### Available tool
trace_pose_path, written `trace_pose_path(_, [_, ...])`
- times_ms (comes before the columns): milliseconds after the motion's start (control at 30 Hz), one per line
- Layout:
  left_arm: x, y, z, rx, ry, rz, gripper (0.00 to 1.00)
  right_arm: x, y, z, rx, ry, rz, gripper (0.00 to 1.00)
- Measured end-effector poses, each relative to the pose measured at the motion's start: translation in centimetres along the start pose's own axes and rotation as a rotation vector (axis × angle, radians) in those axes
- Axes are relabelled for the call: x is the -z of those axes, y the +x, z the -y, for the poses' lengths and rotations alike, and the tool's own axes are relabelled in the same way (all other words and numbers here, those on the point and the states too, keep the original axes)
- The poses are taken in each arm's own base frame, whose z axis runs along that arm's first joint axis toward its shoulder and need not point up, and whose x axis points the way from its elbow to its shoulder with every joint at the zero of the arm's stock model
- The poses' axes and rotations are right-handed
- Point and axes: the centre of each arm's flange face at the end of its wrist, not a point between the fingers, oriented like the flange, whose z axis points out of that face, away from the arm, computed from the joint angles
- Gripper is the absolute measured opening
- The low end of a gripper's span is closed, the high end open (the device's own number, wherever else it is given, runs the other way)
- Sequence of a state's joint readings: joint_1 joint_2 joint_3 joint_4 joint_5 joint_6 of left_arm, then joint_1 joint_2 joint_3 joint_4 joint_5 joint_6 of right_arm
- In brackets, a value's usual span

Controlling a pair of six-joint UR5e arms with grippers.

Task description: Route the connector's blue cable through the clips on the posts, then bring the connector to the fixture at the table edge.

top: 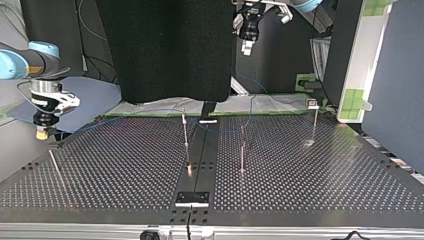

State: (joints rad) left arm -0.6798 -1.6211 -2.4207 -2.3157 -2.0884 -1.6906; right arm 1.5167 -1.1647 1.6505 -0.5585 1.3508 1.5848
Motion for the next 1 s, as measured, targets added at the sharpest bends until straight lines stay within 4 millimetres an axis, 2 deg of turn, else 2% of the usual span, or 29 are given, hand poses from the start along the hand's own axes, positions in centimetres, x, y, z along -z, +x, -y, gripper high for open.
trace_pose_path(333, [0.0, 0.0, 0.0, -0.007, 0.0, -0.001, 1.0, -0.8, -1.2, 1.7, 0.0, 0.106, 0.024, 0.02])
trace_pose_path(600, [0.0, 0.0, 0.0, -0.011, -0.001, -0.001, 1.0, -1.6, -0.1, 2.0, -0.001, 0.166, 0.018, 0.02])
trace_pose_path(1000, [0.0, 0.0, -0.2, -0.021, -0.015, -0.003, 1.0, -1.8, 0.4, 1.7, 0.003, 0.239, 0.021, 0.02])
